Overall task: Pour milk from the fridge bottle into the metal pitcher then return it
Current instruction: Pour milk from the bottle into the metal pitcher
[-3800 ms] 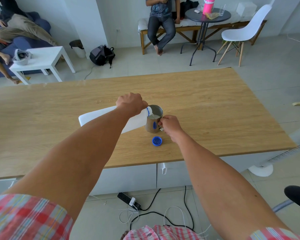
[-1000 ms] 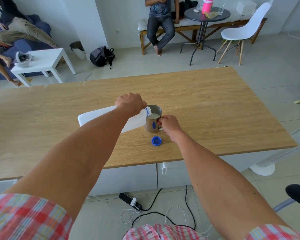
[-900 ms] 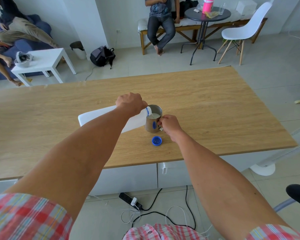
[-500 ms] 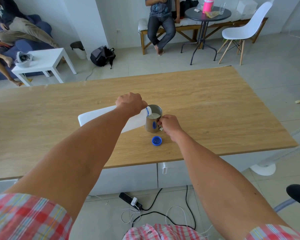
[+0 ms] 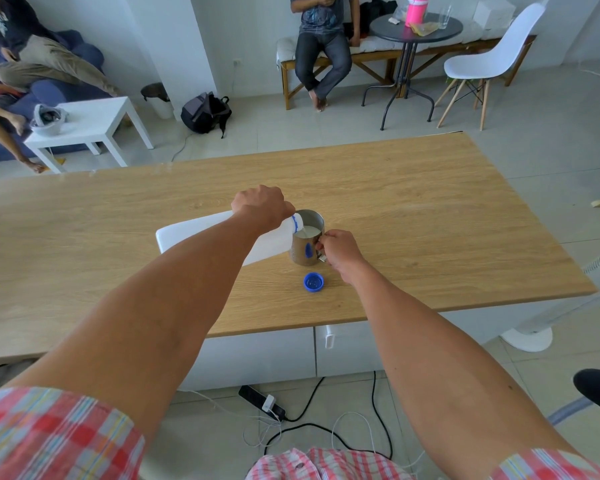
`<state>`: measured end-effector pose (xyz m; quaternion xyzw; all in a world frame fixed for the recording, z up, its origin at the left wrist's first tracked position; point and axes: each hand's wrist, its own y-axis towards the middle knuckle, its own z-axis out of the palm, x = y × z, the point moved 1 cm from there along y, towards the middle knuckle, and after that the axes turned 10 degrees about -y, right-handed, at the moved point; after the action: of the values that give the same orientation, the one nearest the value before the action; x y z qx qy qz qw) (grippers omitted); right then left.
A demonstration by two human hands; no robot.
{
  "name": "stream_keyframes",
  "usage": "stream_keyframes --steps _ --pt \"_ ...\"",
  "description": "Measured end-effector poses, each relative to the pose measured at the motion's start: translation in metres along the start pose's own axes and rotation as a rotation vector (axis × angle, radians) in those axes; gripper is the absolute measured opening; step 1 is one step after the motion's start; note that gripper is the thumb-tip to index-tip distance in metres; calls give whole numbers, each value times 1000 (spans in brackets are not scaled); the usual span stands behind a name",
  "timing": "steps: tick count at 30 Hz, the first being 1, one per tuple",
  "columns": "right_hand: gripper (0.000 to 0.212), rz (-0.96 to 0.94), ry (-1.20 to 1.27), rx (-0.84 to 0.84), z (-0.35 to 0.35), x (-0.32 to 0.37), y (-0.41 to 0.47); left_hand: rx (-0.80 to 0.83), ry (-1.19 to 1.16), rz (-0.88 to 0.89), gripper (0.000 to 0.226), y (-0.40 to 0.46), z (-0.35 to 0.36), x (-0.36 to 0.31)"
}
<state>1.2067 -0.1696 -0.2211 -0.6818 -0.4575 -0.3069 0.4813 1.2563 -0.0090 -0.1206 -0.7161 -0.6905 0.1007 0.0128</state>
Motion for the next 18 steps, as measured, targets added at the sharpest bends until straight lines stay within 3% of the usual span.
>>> stream_keyframes --steps 18 --pt "24 -7 15 12 1 -2 2 -5 26 15 33 2 1 0"
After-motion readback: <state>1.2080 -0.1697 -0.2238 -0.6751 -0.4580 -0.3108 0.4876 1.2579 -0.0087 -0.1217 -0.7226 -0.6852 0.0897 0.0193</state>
